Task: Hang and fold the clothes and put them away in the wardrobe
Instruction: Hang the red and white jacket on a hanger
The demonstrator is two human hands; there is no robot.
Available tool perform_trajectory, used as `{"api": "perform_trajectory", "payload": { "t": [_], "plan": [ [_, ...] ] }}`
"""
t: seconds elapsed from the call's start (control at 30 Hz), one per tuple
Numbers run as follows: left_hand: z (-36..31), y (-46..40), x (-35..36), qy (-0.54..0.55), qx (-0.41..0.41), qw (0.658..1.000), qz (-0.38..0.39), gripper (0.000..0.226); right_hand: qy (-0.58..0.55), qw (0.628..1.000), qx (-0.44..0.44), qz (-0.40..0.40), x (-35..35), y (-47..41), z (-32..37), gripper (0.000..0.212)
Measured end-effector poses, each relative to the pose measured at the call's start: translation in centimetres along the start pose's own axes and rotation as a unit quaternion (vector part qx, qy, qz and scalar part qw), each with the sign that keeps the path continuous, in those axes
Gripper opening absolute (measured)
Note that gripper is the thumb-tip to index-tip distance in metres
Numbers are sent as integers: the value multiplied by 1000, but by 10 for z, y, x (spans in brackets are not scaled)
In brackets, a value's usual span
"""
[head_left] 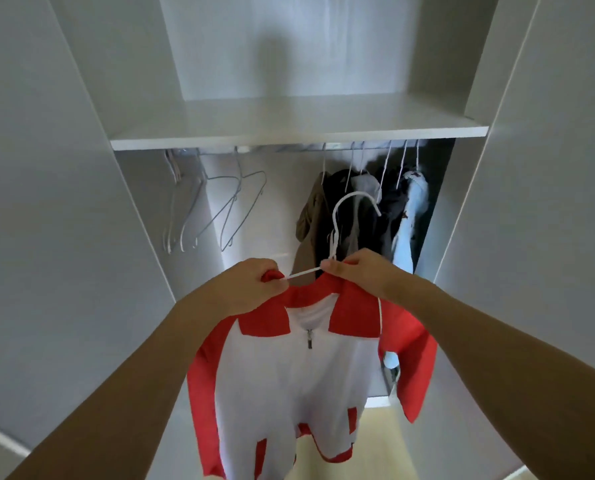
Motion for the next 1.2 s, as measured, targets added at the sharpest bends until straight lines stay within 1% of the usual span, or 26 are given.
{"api": "perform_trajectory", "payload": {
  "t": [0.03,0.1,0.2,0.27,0.37,0.4,0.47,0.57,0.63,0.73,0.8,0.87,0.9,0.97,1.03,1.13,1.2],
  "plan": [
    [4,6,0,1,-2,1000,4,30,3,1000,-13,14,9,-4,6,80],
    [19,16,-1,36,-29,999,-7,31,5,999,-34,28,22,-11,16,77],
    [45,29,-10,95,-91,989,-60,33,4,998,-59,25,32,-22,29,59],
    [54,36,-14,133,-128,980,-79,34,12,998,-59,25,35,-31,30,50],
    [64,44,-17,188,-194,959,-87,21,25,998,-48,29,41,-43,27,48],
    [67,46,-17,190,-219,953,-82,20,22,998,-41,32,43,-46,27,48],
    [73,47,-19,173,-258,948,-64,30,28,998,-26,46,48,-48,28,48],
    [76,44,-20,135,-294,946,-36,35,58,996,-13,63,49,-53,25,51],
    [74,38,-19,118,-308,944,-28,33,66,996,-13,59,44,-55,24,54],
    [70,26,-15,129,-318,939,-34,35,71,996,-12,52,39,-59,22,59],
    [69,18,-11,137,-329,933,-52,37,75,996,-16,50,35,-61,22,67],
    [68,12,-13,132,-332,931,-69,39,89,995,-17,47,32,-62,23,70],
    [68,9,-14,136,-330,931,-77,39,92,995,-19,41,29,-63,25,69],
    [71,2,-13,207,-334,914,-99,37,86,995,-20,37,27,-66,25,64],
    [70,-6,-14,229,-325,908,-132,36,72,996,-27,41,30,-72,24,62],
    [70,-25,-5,252,-318,906,-121,36,64,996,-31,45,34,-77,24,67],
    [75,-47,-1,256,-317,905,-120,36,47,998,-29,35,35,-86,21,66]
  ]
}}
Point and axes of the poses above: each hand's wrist, its own y-axis away from the middle knuckle, its own x-axis out of the palm, z = x × y, the point moved 6 cm from there along -y, towards the middle knuckle, and after that the axes turned 4 degrees about -y, right-handed, at the moved point
